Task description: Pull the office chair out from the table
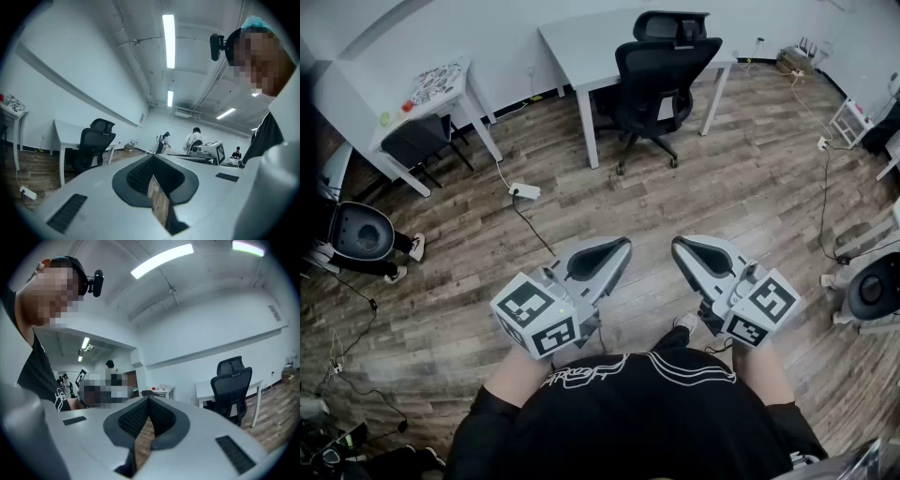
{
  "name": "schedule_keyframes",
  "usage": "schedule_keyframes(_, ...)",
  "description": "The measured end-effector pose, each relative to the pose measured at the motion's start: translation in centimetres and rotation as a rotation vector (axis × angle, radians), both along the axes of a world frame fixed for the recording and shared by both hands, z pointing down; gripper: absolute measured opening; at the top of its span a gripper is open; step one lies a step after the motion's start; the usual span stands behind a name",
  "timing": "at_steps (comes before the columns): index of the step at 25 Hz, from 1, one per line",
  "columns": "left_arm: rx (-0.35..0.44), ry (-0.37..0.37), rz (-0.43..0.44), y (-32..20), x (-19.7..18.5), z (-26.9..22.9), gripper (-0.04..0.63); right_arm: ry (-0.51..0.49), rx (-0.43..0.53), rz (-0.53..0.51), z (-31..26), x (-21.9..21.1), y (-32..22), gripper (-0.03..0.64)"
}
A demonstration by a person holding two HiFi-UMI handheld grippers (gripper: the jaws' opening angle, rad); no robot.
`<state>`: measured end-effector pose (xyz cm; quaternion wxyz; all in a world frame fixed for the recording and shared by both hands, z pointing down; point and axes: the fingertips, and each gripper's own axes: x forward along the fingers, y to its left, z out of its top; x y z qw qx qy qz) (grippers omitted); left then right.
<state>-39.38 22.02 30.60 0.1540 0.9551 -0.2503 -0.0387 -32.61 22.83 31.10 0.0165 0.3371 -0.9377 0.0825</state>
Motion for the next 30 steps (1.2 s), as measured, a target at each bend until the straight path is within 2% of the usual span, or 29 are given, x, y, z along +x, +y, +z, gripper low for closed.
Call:
schedule_keyframes(5,-0.018,-0.015,0.01,-1.7,2.5,1.0,0.008,-0.011,-0.004,0.004,0.7,2.3,-1.4,0.035)
schedule_keyframes(9,-0.043,-0.026,0.033,-4.0,6.1,1.8,0.008,0.004,-0.044,0.02,1.8,5.7,-3.6,0.035)
schedule_keyframes(14,-0.086,-0.061,0.056,-7.6,11.7,4.6,0.008,0.0,-0.088,0.056,3.9,11.4,-7.1,0.035)
schedule_keyframes(19,-0.149,-0.062,0.108,-10.6,19.2,7.1,0.008,0.01,-0.157,0.083,6.8,18.2,-9.3,0.037)
schedule_keyframes(24,-0.149,-0.087,0.154,-13.0,26.9,7.1,0.008,0.131,-0.122,0.047,7.0,24.3,-11.6,0.037)
schedule_keyframes(30,-0.123,-0.112,0.134,-15.8,30.5,5.7,0.008,0.189,-0.064,0.046,4.6,28.7,-13.9,0.037)
